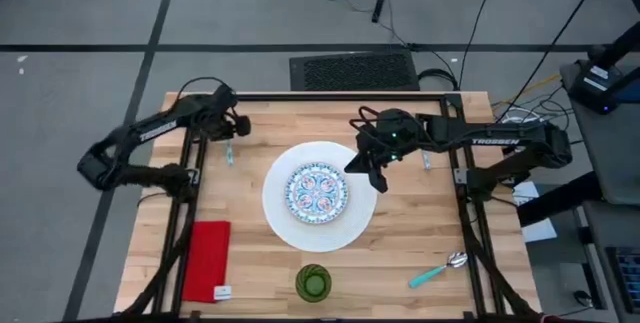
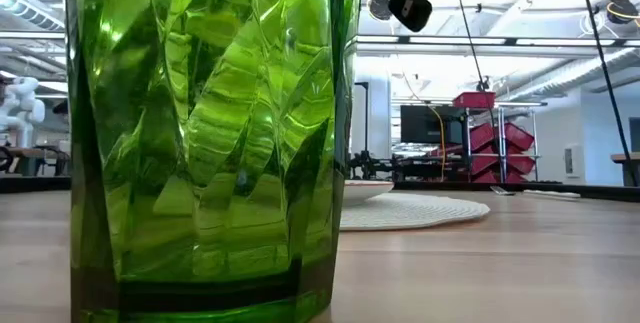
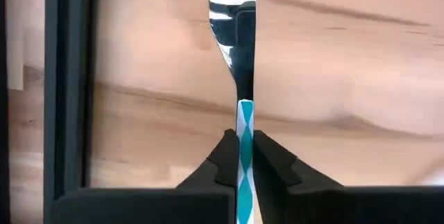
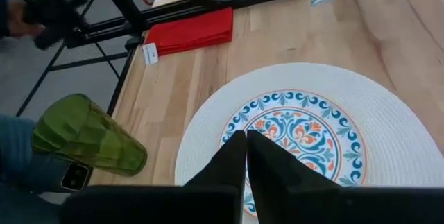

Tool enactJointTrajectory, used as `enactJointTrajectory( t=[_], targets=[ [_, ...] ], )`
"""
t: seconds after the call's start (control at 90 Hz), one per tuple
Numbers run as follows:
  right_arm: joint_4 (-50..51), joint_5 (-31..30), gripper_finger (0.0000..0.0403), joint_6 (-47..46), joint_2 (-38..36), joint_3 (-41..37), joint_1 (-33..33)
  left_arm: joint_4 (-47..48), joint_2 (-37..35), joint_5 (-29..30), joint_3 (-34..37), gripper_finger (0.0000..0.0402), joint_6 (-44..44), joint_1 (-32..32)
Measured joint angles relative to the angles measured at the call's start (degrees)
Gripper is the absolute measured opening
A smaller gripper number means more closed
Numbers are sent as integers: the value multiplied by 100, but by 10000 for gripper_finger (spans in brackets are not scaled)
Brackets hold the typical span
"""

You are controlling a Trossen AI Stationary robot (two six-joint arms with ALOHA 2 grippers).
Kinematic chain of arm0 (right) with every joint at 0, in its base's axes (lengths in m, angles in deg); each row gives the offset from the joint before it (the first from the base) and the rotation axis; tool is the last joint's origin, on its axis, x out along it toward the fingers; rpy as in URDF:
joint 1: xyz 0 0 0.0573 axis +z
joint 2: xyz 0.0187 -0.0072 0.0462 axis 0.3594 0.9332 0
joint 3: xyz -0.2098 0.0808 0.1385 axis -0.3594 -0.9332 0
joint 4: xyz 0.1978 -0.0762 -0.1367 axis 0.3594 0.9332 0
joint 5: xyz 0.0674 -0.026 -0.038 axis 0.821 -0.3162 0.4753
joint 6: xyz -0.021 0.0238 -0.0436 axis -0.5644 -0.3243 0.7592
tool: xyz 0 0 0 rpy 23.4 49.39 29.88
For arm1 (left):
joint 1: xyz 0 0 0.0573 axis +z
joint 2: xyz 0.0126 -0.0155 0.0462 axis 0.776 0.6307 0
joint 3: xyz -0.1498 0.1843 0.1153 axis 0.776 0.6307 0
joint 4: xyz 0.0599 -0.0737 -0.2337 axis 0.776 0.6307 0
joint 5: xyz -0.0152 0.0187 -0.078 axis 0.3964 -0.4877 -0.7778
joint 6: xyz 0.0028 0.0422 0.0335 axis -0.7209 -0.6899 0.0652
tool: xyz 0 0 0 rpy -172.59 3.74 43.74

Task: Set table place
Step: Put the white table knife to the right side of the blue patterned plate on the white tablemat

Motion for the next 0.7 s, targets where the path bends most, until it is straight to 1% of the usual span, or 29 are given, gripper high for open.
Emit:
enactJointTrajectory(
  t=[0.167,0.311,0.411,0.489,0.633,0.7],
  targets=[
    [-90,-2,0,15,2,0,0,261,-664,-11,-390,2,736,-901],
    [-122,-2,0,163,2,2,0,229,-802,30,-705,2,1515,-1749],
    [-130,-39,0,215,2,2,0,120,-686,184,-887,1,1979,-2346],
    [-144,-239,0,183,2,2,2,-18,-513,323,-1052,1,2211,-2801],
    [-293,-650,0,-376,2,2,25,-334,-127,484,-1287,1,2286,-3508],
    [-374,-966,0,-683,2,2,124,-516,49,509,-1354,1,2223,-3747]
  ],
)
